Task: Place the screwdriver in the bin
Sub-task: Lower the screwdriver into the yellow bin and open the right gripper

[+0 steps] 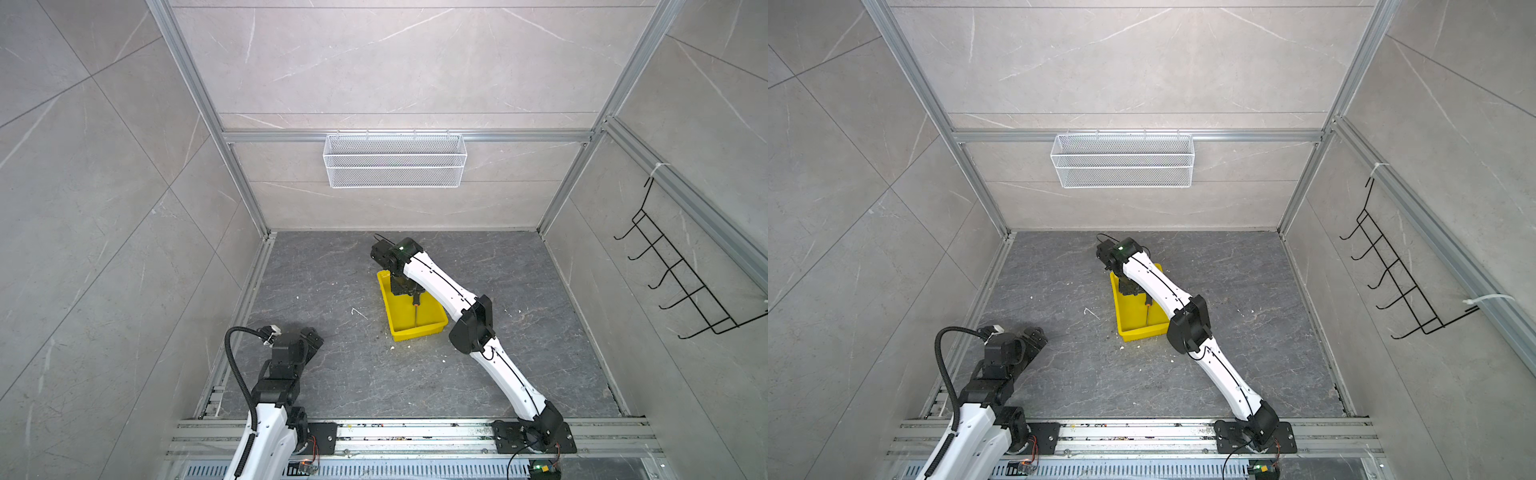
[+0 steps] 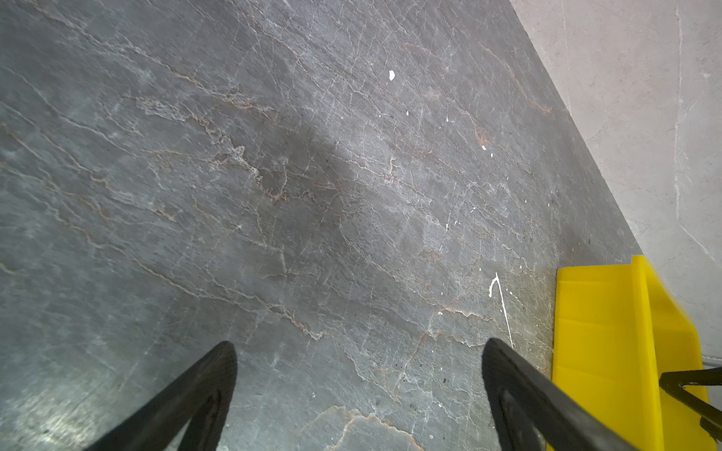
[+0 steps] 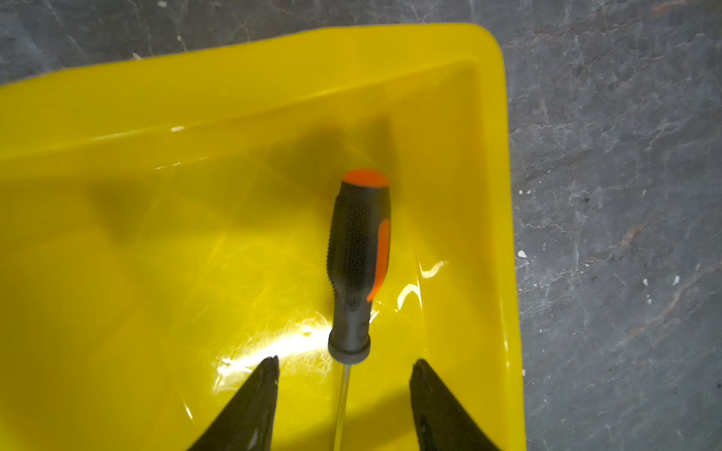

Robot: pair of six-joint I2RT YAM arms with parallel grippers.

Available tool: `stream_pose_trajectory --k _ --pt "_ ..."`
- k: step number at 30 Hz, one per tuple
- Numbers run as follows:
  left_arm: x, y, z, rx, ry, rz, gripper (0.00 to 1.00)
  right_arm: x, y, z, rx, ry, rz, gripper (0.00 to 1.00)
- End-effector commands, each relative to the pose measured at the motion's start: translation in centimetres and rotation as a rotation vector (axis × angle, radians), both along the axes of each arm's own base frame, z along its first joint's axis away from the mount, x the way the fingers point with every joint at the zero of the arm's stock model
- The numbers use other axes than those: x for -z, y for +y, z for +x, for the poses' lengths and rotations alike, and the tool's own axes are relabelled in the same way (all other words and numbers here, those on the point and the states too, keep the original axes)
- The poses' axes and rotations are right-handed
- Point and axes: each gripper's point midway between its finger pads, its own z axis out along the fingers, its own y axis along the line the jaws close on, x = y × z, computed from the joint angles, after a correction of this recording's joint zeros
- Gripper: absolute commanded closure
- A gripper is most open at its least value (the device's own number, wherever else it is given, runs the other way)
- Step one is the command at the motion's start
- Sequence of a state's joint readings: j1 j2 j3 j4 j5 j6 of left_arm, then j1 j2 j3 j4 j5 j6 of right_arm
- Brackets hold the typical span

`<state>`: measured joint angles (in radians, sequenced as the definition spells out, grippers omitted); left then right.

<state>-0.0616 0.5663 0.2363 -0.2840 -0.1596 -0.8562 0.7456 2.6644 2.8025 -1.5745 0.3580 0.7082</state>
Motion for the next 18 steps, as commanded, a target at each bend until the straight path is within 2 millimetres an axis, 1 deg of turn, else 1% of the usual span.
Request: stream_pose_trajectory --k 1,2,3,7,10,13,16,17,18 --pt "-1.1 0.4 0.5 -0.026 -0.038 0.002 0.0 -4.6 0.2 -0.4 -0.013 -0.045 0.081 0.42" --pt "-1.1 0.4 0.5 -0.026 -0.038 0.003 0.0 -4.8 0.2 -0.4 -0.014 -0.049 0.085 0.42" --pt "-1.1 0.4 0.5 -0.027 -0.037 0.003 0.0 -6.7 0.1 -0.4 -0.013 -0.078 0.111 0.42" --pt "-1.1 0.4 0.6 -0.025 -0.039 0.002 0.0 -10.1 -0.8 -0.6 -0.016 -0.134 0.134 0.37" --pt "-1.1 0.4 0.6 -0.026 -0.037 0.002 0.0 -11.7 -2.0 -0.7 -0.013 -0.178 0.117 0.34" --pt "-1.0 0.4 0.5 -0.025 -0.035 0.002 0.0 -12.0 -3.4 -1.2 -0.001 -0.228 0.097 0.21" --pt "-1.0 0.3 0.6 -0.025 -0.036 0.0 0.0 -11.9 -4.4 -1.6 0.006 -0.3 0.186 0.17" --pt "-1.0 0.3 0.6 -0.024 -0.036 0.0 0.0 -12.1 -4.7 -1.7 0.012 -0.338 0.236 0.16" --pt "-1.0 0.3 0.6 -0.023 -0.037 0.0 0.0 -11.8 -5.4 -2.1 0.021 -0.37 0.275 0.16"
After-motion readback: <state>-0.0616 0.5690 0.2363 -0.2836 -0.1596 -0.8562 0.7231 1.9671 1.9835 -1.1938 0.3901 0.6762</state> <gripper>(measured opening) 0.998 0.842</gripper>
